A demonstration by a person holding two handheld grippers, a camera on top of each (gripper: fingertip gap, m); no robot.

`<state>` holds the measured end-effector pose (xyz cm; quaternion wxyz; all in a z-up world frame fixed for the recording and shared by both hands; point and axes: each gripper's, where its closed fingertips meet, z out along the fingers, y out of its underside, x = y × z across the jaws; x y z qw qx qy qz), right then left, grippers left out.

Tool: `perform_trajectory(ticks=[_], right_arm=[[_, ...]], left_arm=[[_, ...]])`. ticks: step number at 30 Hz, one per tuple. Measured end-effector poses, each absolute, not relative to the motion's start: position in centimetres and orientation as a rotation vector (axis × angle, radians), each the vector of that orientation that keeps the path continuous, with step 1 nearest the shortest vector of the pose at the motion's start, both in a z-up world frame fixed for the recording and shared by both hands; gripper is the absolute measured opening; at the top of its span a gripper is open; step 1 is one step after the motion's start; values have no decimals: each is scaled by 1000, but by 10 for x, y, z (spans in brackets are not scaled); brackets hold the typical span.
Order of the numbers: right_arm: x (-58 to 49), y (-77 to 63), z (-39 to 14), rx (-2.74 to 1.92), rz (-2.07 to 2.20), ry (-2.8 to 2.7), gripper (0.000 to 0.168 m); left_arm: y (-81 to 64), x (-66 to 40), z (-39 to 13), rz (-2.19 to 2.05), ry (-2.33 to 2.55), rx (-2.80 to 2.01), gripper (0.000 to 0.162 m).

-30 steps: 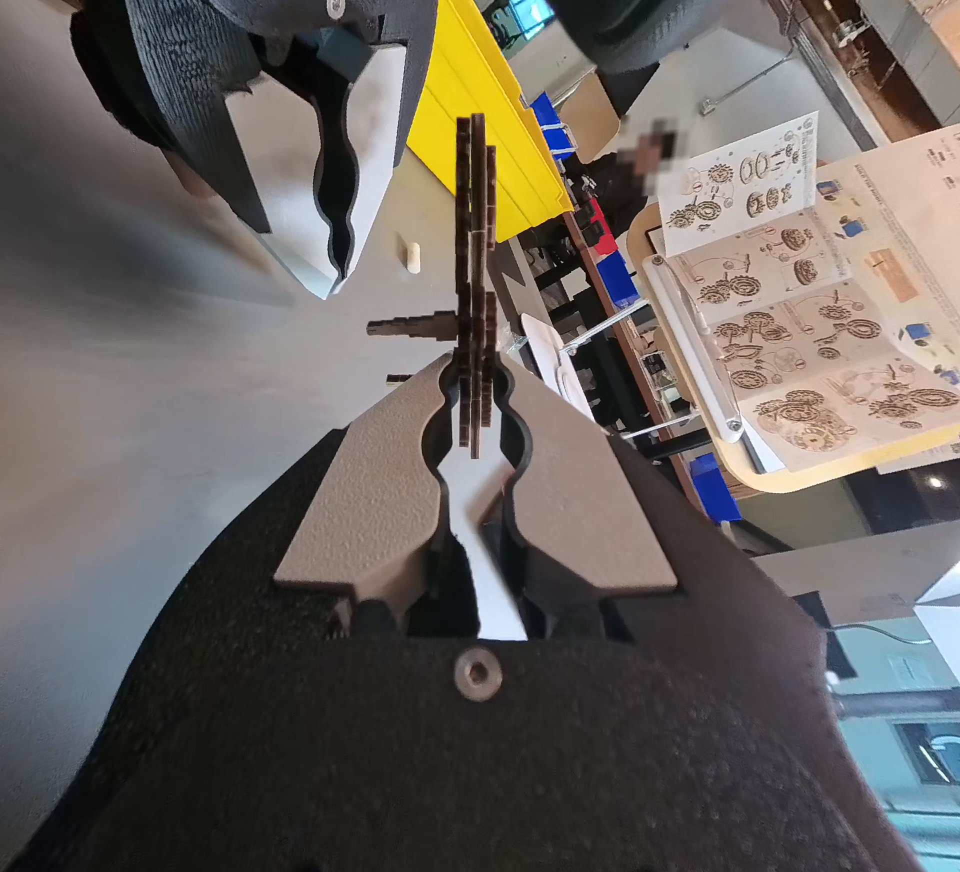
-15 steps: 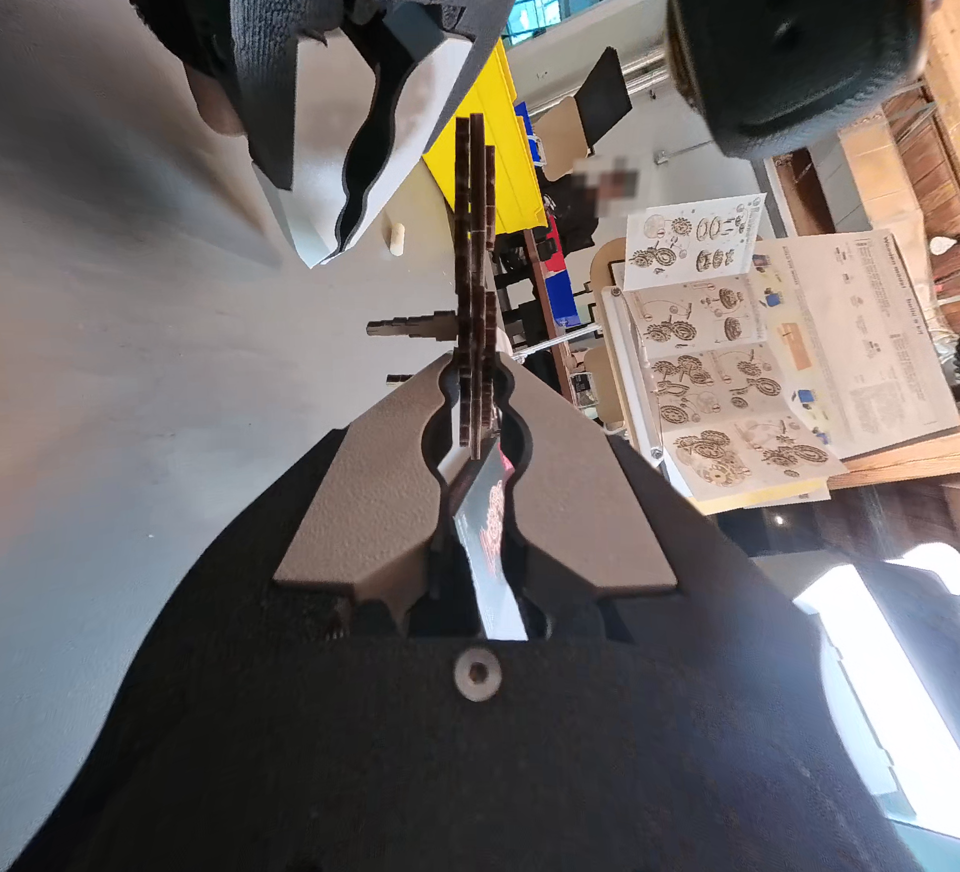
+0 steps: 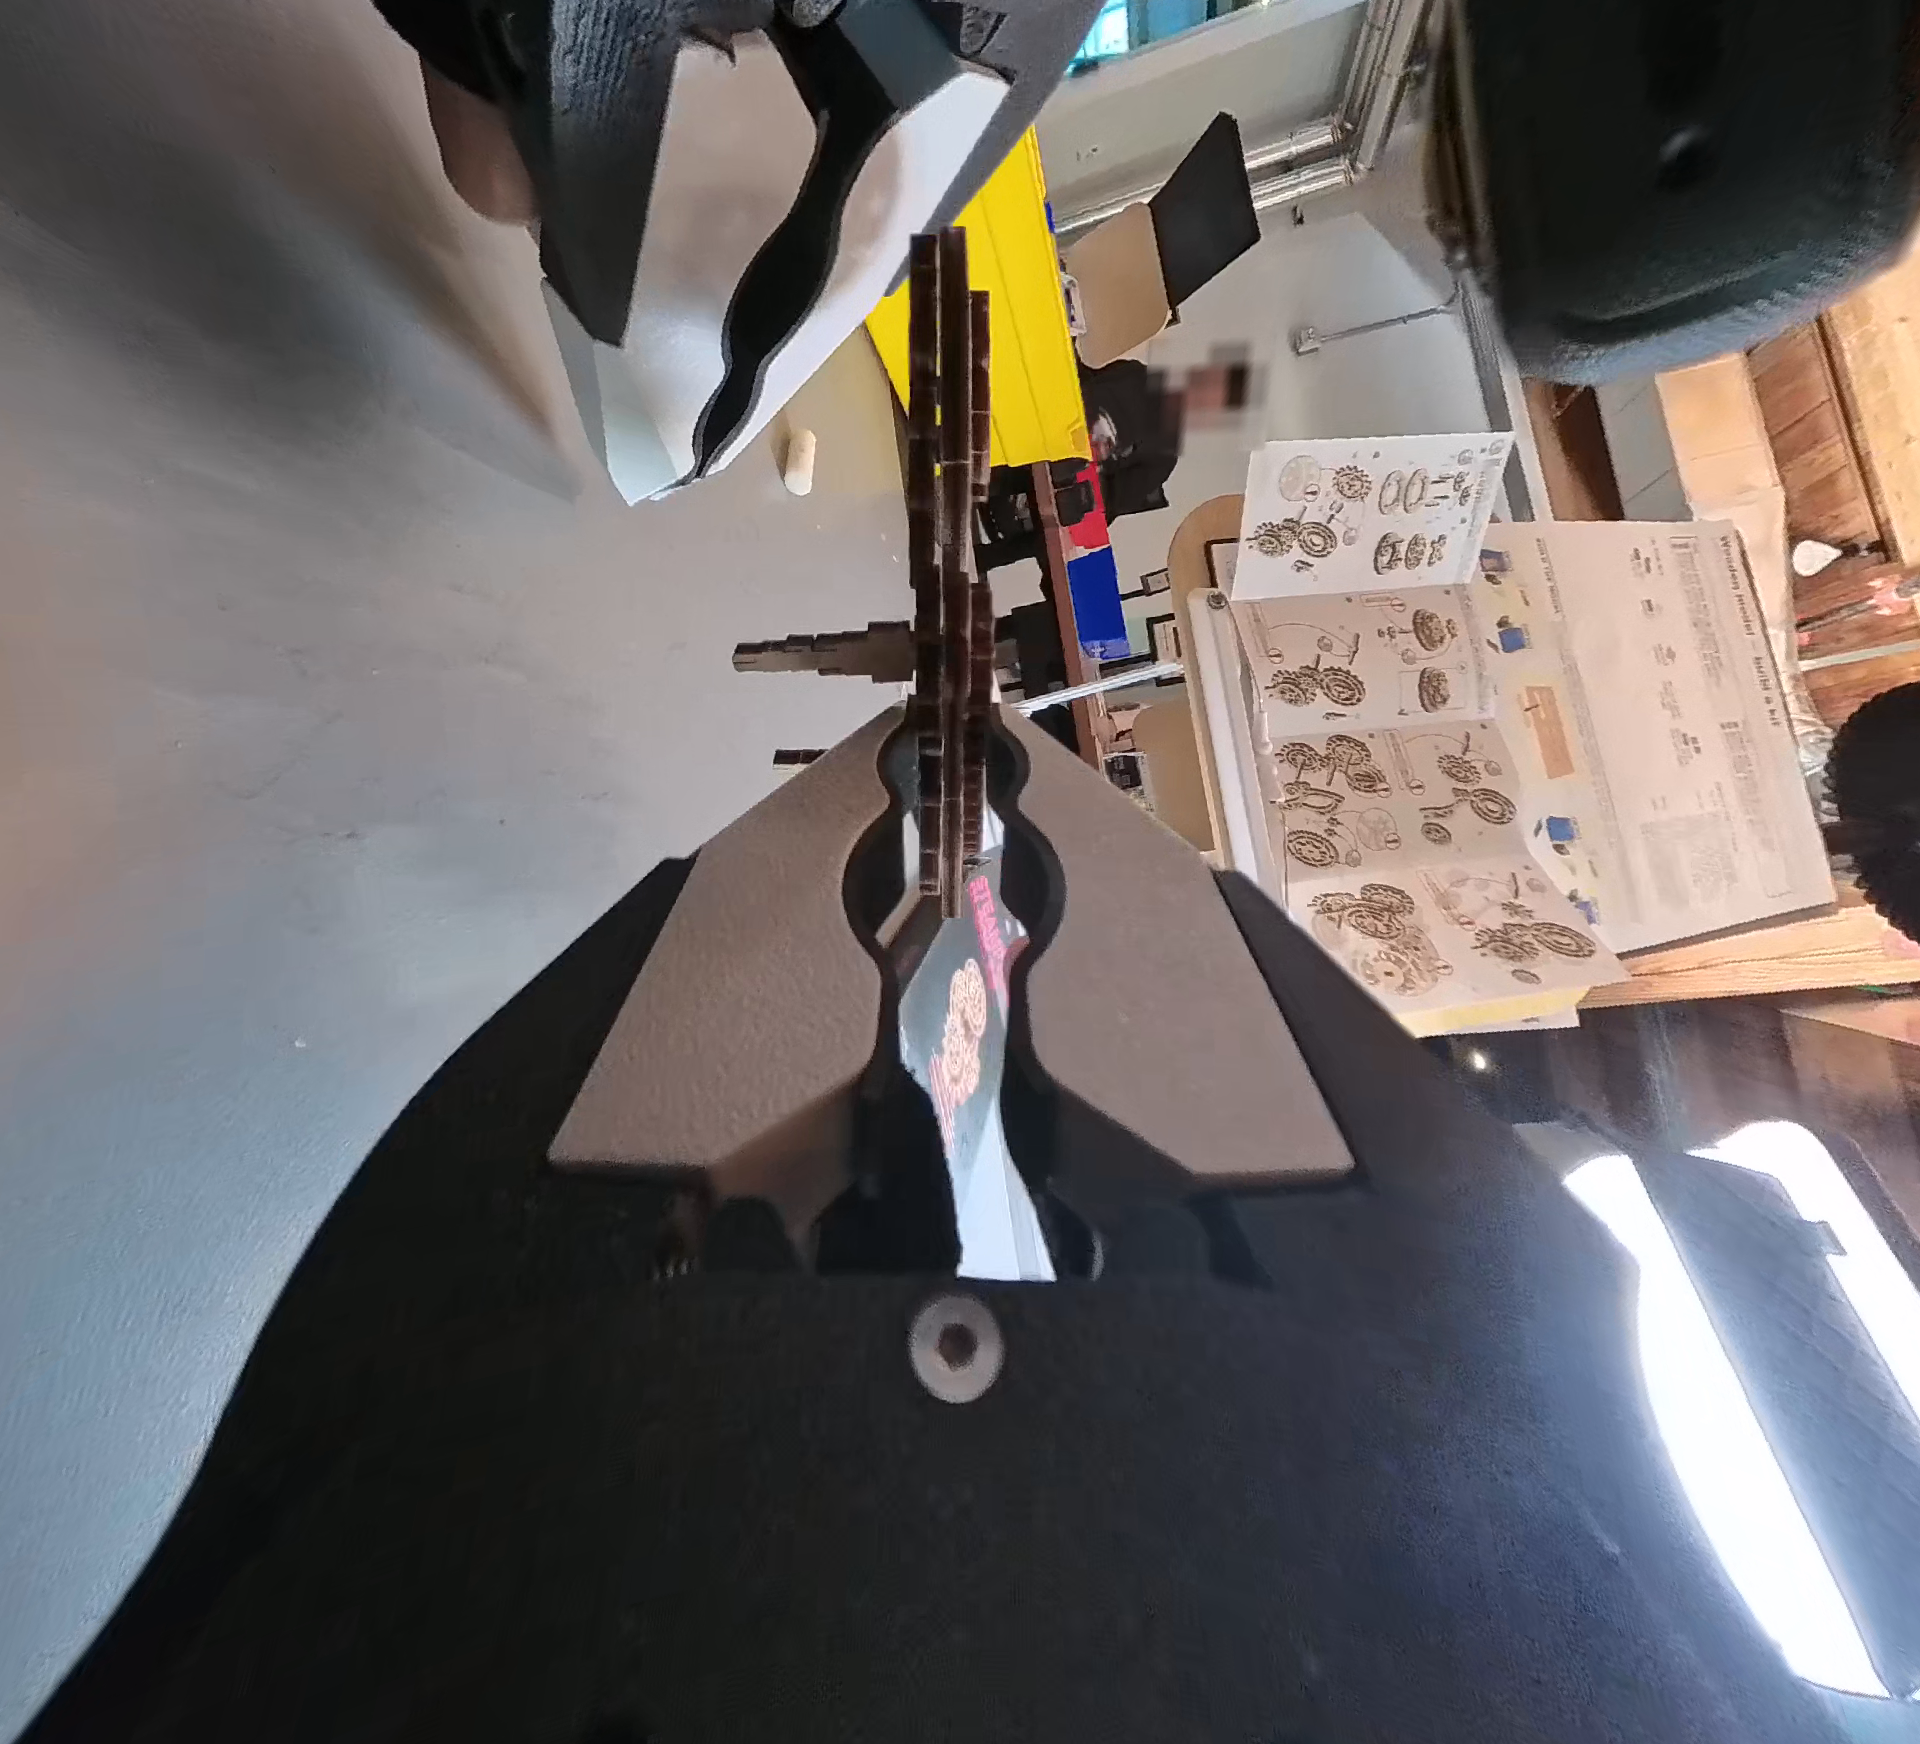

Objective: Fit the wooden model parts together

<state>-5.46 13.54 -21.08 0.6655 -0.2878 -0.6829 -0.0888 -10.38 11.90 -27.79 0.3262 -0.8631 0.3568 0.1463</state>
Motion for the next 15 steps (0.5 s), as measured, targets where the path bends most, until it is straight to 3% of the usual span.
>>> perform_trajectory(ticks=[8,13,15], right_arm=[[-53,138,-212,-674,-188,-1541,10],[-46,153,-209,-782,-157,-1515,10],[-40,163,-212,-824,-196,-1526,10]], left_arm=[[122,-99,-276,324,921,-2233,0],[127,-81,-260,-55,785,-2136,0],[129,-78,-246,-263,677,-2091,7]])
